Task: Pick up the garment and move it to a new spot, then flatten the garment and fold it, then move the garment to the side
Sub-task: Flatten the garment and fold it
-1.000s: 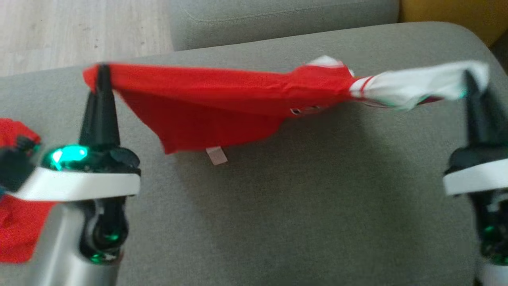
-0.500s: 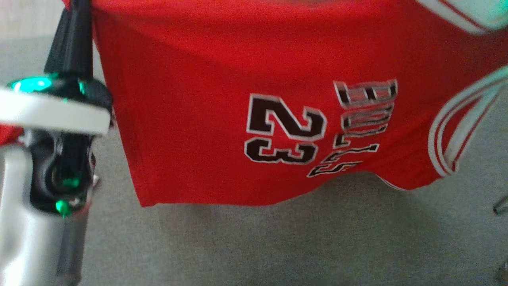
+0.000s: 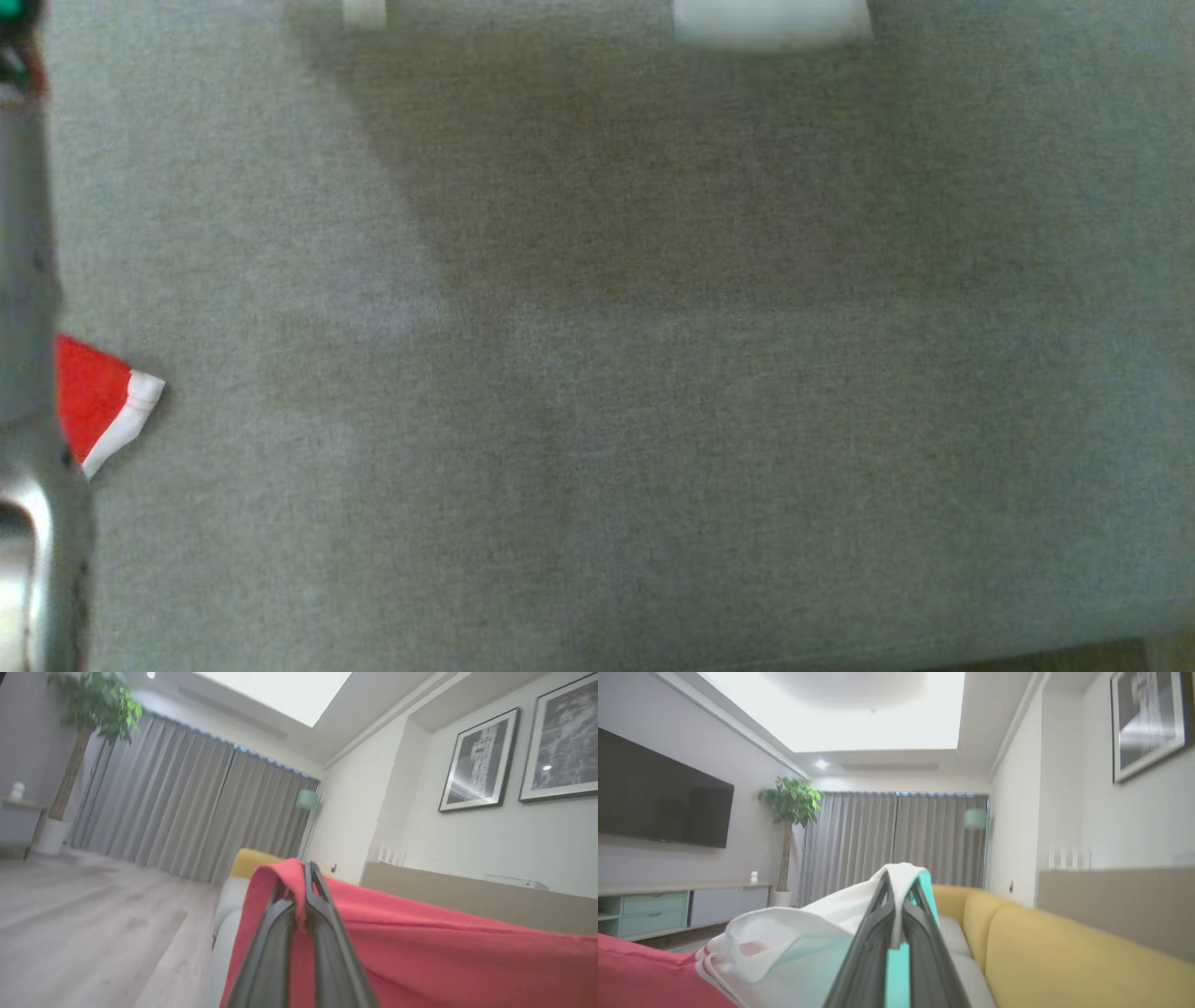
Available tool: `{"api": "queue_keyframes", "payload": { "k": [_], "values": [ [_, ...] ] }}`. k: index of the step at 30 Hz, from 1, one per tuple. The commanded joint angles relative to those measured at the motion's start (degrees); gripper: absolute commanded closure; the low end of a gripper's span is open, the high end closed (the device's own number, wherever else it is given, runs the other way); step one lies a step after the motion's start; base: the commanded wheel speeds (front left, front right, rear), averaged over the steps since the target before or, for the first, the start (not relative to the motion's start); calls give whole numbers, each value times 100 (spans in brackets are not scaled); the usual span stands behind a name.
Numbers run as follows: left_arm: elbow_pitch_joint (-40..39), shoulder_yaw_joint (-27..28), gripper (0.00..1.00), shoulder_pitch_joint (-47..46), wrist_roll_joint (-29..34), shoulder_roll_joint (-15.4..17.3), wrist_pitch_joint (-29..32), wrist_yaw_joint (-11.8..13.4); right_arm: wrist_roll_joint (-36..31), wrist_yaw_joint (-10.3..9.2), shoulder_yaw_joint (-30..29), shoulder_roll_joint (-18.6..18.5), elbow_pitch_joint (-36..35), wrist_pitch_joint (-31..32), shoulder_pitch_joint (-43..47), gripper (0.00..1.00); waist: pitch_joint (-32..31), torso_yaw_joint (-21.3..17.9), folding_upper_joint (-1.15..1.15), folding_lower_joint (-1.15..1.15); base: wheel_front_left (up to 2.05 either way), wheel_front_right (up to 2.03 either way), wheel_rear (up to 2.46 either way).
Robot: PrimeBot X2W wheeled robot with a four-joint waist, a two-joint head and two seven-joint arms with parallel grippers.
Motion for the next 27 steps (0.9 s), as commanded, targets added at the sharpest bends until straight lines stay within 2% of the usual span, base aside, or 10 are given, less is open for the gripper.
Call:
{"api": "queue_keyframes", "payload": {
  "k": [1, 5, 9, 15, 16, 19, 23, 27],
  "values": [
    [-99, 163, 100, -371, 174, 340, -178, -68, -71, 43, 35, -75, -74, -290, -362, 100, 7, 9, 0, -3, 0, 0, 0],
    [209, 46, 100, -767, 401, 304, -713, -288, -108, 43, 291, -266, 362, -890, -781, 100, -79, 47, 0, -3, 0, 0, 0],
    [555, -166, 100, -424, 349, 177, -923, -516, 26, 43, 563, -455, 750, -788, -407, 100, -183, 67, 0, -3, 0, 0, 0],
    [1230, -561, 100, 782, 185, 82, -1070, -707, 554, 43, 744, -489, 1170, 181, 1148, 100, -393, 43, 0, -3, 0, 0, 0],
    [1491, -685, 100, 1212, 118, 73, -1065, -732, 770, 43, 701, -435, 1231, 586, 1729, 100, -500, 36, 0, -3, 0, 0, 0],
    [1814, -858, 100, 1831, -40, 30, -954, -754, 981, 43, 596, -425, 1181, 1264, 2609, 100, -727, 83, 0, -3, 0, 0, 0],
    [1952, -1053, 100, 2627, -328, -33, -641, -770, 978, 43, 212, -477, 728, 2091, 3723, 100, -1050, 173, 0, -3, 0, 0, 0],
    [1743, -1233, 100, 3432, -463, 42, -386, -765, 784, 43, -310, -385, -270, 3010, 4931, 100, -1423, 260, 0, -3, 0, 0, 0]
  ]
}}
